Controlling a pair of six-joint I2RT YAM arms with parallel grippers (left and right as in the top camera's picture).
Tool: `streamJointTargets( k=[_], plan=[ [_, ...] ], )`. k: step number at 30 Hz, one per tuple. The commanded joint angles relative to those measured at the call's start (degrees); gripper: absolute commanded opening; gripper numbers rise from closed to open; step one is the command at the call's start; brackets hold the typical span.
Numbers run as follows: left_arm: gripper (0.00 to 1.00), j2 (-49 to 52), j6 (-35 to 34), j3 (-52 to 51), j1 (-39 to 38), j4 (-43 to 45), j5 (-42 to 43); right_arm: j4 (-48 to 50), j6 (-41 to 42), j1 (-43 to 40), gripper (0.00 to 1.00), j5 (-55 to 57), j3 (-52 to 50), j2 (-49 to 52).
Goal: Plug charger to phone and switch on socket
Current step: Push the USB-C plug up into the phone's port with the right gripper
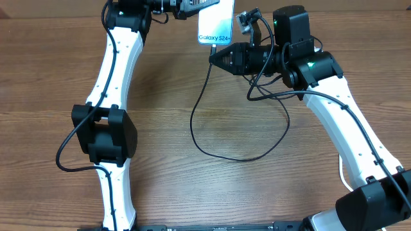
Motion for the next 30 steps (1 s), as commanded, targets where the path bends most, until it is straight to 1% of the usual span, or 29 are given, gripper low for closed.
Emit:
streamJointTargets(
  k=[1, 13, 24, 30],
  plan=[
    [0.04, -1.0, -0.2, 1.3, -0.7, 0.2, 2.2, 0.7, -0.2, -0.2, 0.04, 0.8, 1.7, -0.1],
    [0.04, -1.0, 0.8, 1.3, -0.5, 0.3, 4.7, 0.7, 0.8, -1.2, 0.04, 1.2, 1.7, -0.1],
    [0.04, -1.0, 4.0, 1.3, -0.5, 0.3, 5.7, 0.7, 0.9, -2.1, 0.04, -2.0, 1.7, -0.1],
    [0.04, -1.0, 4.1, 1.3, -0.5, -0.2, 5.7, 0.7, 0.9, -2.7, 0.04, -2.0, 1.7, -0.1]
  ],
)
